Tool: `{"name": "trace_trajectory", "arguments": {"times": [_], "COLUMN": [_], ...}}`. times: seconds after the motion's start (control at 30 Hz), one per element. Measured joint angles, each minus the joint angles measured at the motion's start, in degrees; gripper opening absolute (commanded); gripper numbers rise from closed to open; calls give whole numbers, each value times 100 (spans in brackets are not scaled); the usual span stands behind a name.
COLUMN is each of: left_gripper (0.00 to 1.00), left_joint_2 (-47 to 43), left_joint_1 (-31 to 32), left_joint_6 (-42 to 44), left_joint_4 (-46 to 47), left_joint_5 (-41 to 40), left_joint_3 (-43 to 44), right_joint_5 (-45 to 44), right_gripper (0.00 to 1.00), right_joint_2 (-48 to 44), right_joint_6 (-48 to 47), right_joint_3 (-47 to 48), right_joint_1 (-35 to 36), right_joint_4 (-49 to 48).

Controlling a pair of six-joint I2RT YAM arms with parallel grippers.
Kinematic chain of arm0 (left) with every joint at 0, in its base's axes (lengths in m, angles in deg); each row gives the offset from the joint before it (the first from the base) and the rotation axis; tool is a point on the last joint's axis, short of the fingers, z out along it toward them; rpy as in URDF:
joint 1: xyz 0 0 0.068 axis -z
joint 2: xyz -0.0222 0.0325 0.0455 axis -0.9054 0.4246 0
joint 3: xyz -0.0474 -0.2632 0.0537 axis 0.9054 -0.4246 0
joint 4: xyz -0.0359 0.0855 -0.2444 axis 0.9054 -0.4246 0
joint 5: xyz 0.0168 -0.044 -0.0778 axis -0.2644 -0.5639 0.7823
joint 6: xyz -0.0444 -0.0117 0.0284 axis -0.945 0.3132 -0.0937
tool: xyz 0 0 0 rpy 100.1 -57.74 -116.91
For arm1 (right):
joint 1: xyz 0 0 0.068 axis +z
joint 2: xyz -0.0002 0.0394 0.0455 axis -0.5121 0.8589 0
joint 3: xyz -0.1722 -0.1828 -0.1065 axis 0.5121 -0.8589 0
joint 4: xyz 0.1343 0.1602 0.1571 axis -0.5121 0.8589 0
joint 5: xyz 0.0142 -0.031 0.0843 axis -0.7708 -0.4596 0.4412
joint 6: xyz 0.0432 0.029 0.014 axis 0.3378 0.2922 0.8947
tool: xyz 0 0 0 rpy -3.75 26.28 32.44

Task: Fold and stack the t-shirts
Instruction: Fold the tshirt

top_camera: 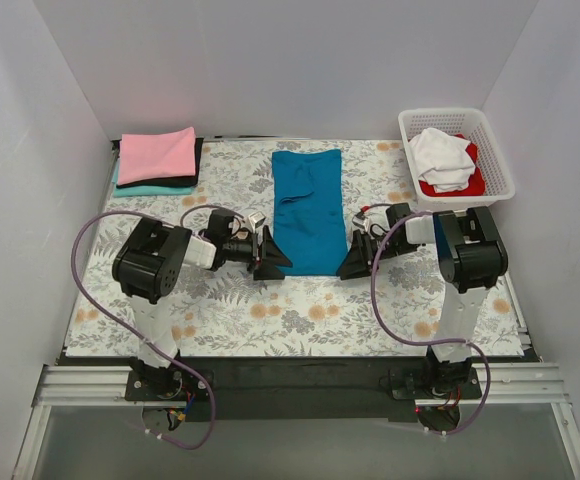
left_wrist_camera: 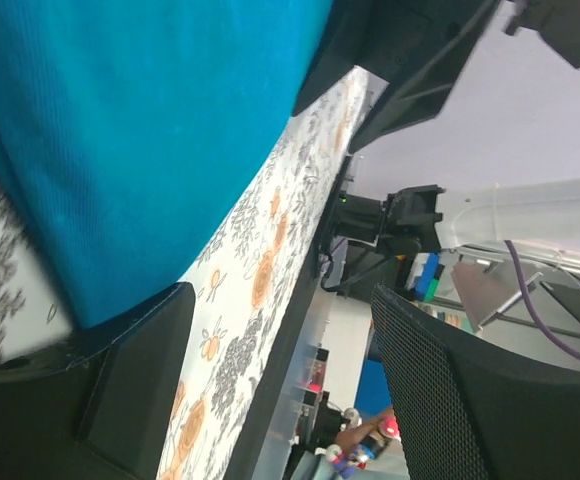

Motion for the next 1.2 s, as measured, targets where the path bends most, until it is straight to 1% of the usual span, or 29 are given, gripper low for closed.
{"name": "trace_trajectory", "arguments": {"times": [0.1,0.2,0.3,0.37,0.4,0.43,0.5,0.57,0.63,0.7,0.83,1.07,1.17,1.2], "left_gripper": [72,68,65,63,60,59,56,55,55,55,54,51,46,43], "left_joint_2": [-289,-896,-1742,-2317,-2514,-2743,-2911,-2881,-2730,-2553,-2175,-1687,-1663,-1657], "left_joint_1": [-46,-76,-76,-59,-39,11,140,339,551,734,1003,1060,1060,1060], "left_joint_6": [474,1421,2813,3901,4378,5069,6024,7001,7790,8400,9226,9875,10037,10076], "left_joint_4": [-496,-1333,-2044,-2280,-2358,-2426,-2507,-2535,-2555,-2518,-2404,-2212,-2151,-2138], "left_joint_5": [-17,-157,-479,-743,-848,-1008,-1263,-1558,-1816,-2050,-2398,-2691,-2704,-2702], "left_joint_3": [-15,31,223,278,284,284,282,256,199,68,-133,-131,-133,-133], "right_joint_5": [-234,-706,-1246,-1609,-1812,-2028,-2382,-2789,-3119,-3329,-3676,-4076,-4118,-4120], "right_gripper": [54,54,54,53,53,53,54,54,53,53,52,49,49,49], "right_joint_2": [-238,-811,-1598,-2065,-2264,-2428,-2653,-2813,-2857,-2787,-2573,-2273,-2229,-2229], "right_joint_6": [-529,-1274,-2184,-2852,-3150,-3421,-3901,-4413,-4809,-5082,-5501,-6002,-6094,-6127], "right_joint_3": [28,243,553,702,721,702,588,315,31,-114,-199,-590,-688,-717], "right_joint_1": [-4,2,24,68,116,214,474,826,1165,1434,1661,1869,1891,1897], "right_joint_4": [560,1202,1447,1460,1423,1362,1176,874,662,573,214,-164,-188,-203]}}
